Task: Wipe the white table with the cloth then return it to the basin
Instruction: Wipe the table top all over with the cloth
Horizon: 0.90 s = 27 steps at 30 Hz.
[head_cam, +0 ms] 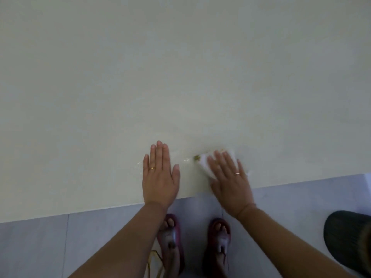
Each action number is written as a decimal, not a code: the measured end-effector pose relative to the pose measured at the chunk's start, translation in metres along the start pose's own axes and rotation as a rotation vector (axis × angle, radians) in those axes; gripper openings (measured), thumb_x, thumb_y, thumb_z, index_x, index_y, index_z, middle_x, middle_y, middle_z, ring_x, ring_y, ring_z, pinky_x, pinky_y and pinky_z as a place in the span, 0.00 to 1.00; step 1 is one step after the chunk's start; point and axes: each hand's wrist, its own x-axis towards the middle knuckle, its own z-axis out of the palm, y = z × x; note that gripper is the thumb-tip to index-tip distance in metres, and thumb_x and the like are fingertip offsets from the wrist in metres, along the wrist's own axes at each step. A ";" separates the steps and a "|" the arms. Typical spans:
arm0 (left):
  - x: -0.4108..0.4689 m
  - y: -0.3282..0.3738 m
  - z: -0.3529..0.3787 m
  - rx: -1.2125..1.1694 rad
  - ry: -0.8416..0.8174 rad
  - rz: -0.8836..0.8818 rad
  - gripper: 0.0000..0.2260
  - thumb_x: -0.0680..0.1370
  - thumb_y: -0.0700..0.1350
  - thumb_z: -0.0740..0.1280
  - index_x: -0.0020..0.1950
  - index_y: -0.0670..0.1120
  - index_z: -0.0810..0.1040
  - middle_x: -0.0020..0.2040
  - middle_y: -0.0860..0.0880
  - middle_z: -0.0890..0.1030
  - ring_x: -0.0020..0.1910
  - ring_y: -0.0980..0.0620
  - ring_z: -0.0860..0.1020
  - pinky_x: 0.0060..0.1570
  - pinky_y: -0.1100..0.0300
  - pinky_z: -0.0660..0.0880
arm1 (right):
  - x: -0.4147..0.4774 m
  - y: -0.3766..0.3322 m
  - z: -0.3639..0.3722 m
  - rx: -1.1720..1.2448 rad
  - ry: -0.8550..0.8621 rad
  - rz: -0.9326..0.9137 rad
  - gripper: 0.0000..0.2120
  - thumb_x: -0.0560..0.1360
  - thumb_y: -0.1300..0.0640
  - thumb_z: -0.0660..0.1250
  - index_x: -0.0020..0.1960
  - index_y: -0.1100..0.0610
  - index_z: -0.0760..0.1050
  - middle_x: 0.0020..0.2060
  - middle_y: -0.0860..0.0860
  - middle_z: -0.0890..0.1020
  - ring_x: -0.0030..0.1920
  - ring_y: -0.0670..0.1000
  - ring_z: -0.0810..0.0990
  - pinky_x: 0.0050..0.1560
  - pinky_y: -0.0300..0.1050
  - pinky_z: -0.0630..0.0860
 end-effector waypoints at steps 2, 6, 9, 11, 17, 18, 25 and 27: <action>0.000 0.001 -0.001 -0.014 0.015 -0.008 0.29 0.80 0.53 0.47 0.77 0.39 0.55 0.78 0.43 0.55 0.78 0.47 0.51 0.76 0.52 0.44 | -0.003 0.030 -0.002 0.062 -0.023 0.193 0.29 0.76 0.46 0.46 0.75 0.53 0.57 0.75 0.54 0.57 0.75 0.57 0.55 0.74 0.58 0.53; 0.003 0.014 -0.002 -0.062 0.050 -0.084 0.30 0.79 0.54 0.46 0.78 0.40 0.53 0.79 0.44 0.52 0.78 0.49 0.46 0.75 0.55 0.37 | 0.003 0.002 0.003 0.155 0.031 0.477 0.30 0.76 0.43 0.44 0.76 0.52 0.52 0.77 0.55 0.54 0.76 0.58 0.50 0.73 0.59 0.49; 0.012 0.041 -0.002 -0.064 0.071 -0.125 0.28 0.80 0.53 0.45 0.78 0.40 0.52 0.79 0.43 0.52 0.78 0.48 0.46 0.75 0.54 0.37 | -0.006 -0.046 0.009 0.092 0.011 0.178 0.27 0.78 0.46 0.47 0.76 0.52 0.53 0.76 0.55 0.56 0.76 0.59 0.53 0.72 0.62 0.54; 0.021 0.057 -0.001 -0.071 0.067 -0.129 0.27 0.81 0.52 0.46 0.78 0.41 0.51 0.79 0.43 0.51 0.78 0.47 0.46 0.75 0.53 0.38 | -0.011 -0.035 0.010 0.024 -0.021 -0.072 0.26 0.77 0.47 0.51 0.75 0.51 0.58 0.75 0.53 0.61 0.75 0.57 0.57 0.71 0.61 0.60; 0.026 0.058 0.013 -0.002 0.022 -0.116 0.28 0.82 0.56 0.44 0.78 0.45 0.42 0.79 0.47 0.43 0.77 0.52 0.39 0.75 0.55 0.35 | 0.003 0.084 -0.003 0.000 -0.007 0.080 0.28 0.76 0.46 0.48 0.75 0.52 0.58 0.75 0.54 0.59 0.75 0.57 0.58 0.72 0.59 0.57; 0.025 0.057 0.015 0.017 0.034 -0.120 0.28 0.81 0.57 0.42 0.77 0.45 0.41 0.79 0.47 0.43 0.77 0.52 0.39 0.74 0.56 0.34 | 0.006 0.093 -0.005 0.046 -0.008 0.200 0.29 0.76 0.46 0.46 0.76 0.52 0.55 0.76 0.53 0.56 0.76 0.57 0.54 0.74 0.58 0.52; 0.027 0.058 0.019 0.067 0.053 -0.126 0.30 0.80 0.56 0.43 0.79 0.43 0.47 0.79 0.45 0.47 0.78 0.49 0.44 0.75 0.55 0.37 | 0.029 0.004 0.007 0.136 0.026 0.328 0.29 0.79 0.48 0.48 0.77 0.50 0.41 0.77 0.54 0.44 0.76 0.58 0.40 0.74 0.59 0.39; 0.027 0.057 0.020 0.083 0.047 -0.124 0.30 0.80 0.56 0.43 0.79 0.43 0.47 0.79 0.45 0.47 0.78 0.49 0.44 0.75 0.54 0.38 | 0.028 -0.005 0.006 0.089 0.008 0.098 0.28 0.79 0.47 0.48 0.77 0.50 0.46 0.77 0.53 0.48 0.76 0.58 0.45 0.74 0.61 0.45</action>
